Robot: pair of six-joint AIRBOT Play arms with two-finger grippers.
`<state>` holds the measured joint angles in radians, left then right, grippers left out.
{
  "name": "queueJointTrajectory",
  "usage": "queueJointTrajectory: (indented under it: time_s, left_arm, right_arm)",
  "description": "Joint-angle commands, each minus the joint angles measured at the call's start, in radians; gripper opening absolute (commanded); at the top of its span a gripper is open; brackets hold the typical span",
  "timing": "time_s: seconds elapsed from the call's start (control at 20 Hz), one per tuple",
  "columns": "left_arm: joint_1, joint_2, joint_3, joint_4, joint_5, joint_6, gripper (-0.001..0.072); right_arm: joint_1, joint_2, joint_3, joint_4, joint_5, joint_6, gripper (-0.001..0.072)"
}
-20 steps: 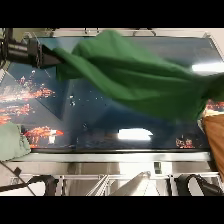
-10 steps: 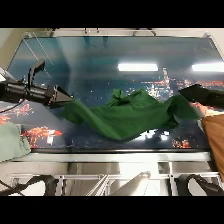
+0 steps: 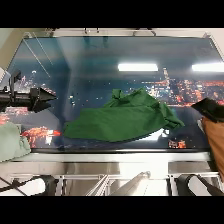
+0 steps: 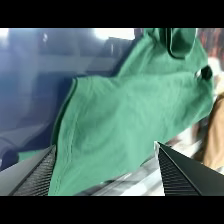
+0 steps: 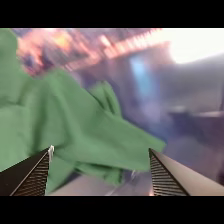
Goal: Fold the shirts.
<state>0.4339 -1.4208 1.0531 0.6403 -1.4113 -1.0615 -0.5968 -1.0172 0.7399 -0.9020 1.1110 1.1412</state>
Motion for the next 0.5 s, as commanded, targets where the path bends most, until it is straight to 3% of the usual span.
queueJointTrajectory:
  time_s: [0.0,0.3,0.45]
  left_arm:
    - [-0.052,-0.123,0.027,-0.039,-0.006,-0.002,0.0689]
    - [-0.343,-0.386,0.270,-0.039,-0.024,-0.005,0.0690]
    - [-0.477,-0.531,0.439,-0.035,-0.053,-0.058,0.0690]
  right_arm:
    - [-0.023,-0.124,-0.061,0.029,0.016,0.002,0.0659]
    - [0.064,-0.341,-0.069,0.180,0.030,-0.126,0.0658]
    - [0.155,-0.410,-0.069,0.281,-0.001,-0.177,0.0641]
